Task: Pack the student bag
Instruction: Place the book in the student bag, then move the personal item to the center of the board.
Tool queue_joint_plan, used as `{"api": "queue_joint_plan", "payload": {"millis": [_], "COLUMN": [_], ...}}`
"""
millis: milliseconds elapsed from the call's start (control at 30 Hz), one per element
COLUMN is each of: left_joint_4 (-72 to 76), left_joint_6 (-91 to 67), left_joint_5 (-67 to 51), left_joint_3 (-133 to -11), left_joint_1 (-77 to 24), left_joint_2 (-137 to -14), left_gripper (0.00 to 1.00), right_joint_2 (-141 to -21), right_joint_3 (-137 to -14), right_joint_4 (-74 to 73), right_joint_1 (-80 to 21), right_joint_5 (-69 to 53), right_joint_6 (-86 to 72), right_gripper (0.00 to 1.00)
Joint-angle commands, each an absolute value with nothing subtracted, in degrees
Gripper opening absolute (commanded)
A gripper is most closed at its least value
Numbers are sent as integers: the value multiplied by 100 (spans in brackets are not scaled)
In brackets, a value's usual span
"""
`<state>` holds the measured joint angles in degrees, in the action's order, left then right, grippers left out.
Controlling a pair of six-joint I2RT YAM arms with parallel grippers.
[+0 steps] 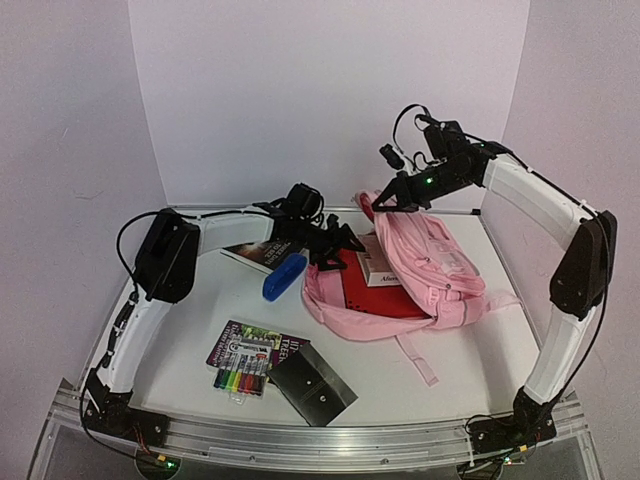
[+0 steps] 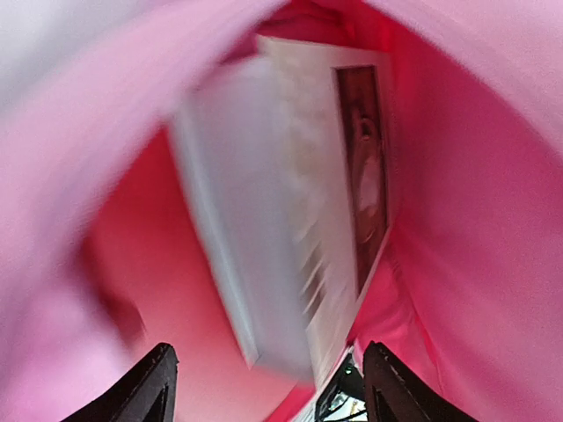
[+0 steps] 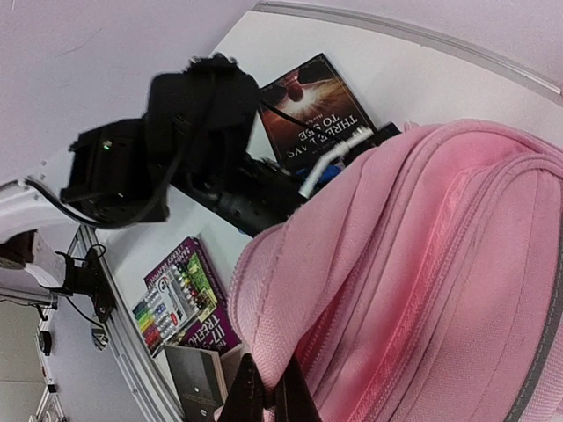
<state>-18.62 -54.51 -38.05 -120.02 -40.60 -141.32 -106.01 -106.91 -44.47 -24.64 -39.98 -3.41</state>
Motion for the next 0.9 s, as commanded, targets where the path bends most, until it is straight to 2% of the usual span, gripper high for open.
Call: {"api": "queue_joint_plan", "payload": {"millis": [0,167,233,333,433,533,700,867], "left_joint_4": [-2264,-2791,-2938,-3278,-3535,-3642,-3577,-4131], "left_joint_6": [-4911,-4784,-4726,-4702,-4783,-4896,-5104,-4581], "left_joint_5": [-3339,-3091,-2894,-2460,-2143,-1861,-1568,-1507], "left_joint_3": [-11468,-11020,-10827,-10711,-10544,-10227,-9718,-10268], "left_joint_1": [-3620,-3136,-2989,-2825,-2748,-2726,-2596,-2541], "left_joint_2": [-12782,-12197,-12012,-11866,-11749,-11613,-11476,-11805], "left_gripper": [76,84,87,93,94,97,100,100], "right_joint_2": [-10154,-10164,-10216,-10304,-10358,-10466,-10824,-11173], "right_joint_3": [-10075,-9601,-9489,-9494,-9661,-9907,-10513,-10982], "right_joint_4": [-4312,-4313,-4318,-4348,-4343,-4340,-4329,-4332], "right_joint_1": [-2356,-2305,-2292,-2292,-2293,-2294,-2302,-2362], "right_joint_5": [-3657,-3319,-3214,-3238,-3343,-3376,-3438,-3585], "right_joint_6": [133,430,495,501,493,490,370,295], "right_gripper": [0,0,4,26,58,74,85,87]}}
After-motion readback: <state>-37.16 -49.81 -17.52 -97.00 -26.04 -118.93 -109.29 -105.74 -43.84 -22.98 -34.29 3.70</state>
